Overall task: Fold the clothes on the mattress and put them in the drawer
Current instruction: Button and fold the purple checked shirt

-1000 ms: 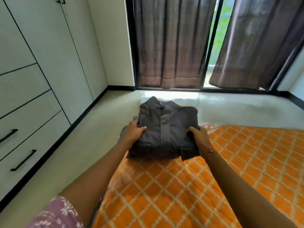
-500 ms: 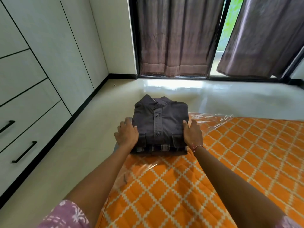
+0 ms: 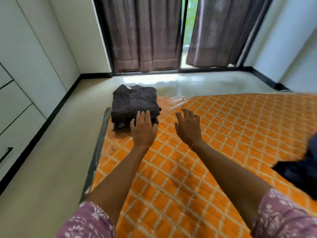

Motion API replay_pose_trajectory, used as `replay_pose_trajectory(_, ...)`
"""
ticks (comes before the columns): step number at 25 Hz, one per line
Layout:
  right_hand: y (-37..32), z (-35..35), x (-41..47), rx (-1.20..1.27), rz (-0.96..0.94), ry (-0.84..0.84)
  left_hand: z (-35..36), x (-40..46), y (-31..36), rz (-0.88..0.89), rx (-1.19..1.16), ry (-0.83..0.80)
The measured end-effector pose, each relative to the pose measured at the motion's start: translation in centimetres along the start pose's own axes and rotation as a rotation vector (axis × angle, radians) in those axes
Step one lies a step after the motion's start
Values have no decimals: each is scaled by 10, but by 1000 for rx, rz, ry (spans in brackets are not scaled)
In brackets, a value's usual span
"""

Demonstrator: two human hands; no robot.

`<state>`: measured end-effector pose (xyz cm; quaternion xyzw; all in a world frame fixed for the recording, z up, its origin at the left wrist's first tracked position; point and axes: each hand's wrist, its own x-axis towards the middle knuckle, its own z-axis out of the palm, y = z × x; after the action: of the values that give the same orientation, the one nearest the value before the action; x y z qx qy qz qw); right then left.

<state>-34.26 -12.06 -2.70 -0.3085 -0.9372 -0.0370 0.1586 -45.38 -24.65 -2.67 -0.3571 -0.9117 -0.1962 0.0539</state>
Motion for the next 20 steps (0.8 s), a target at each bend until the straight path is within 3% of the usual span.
replay_pose_trajectory(10,190,-96,-191,-233,226,-17,20,-129,208,233,-182,-24)
replay_pose_trajectory(16,332,-108,-271,-308,443,-37,77,-177,341,481,-138,-138)
replay_pose_trajectory(20,421,-103,-312,-322,691,-91,116,-196,424,568,-176,-270)
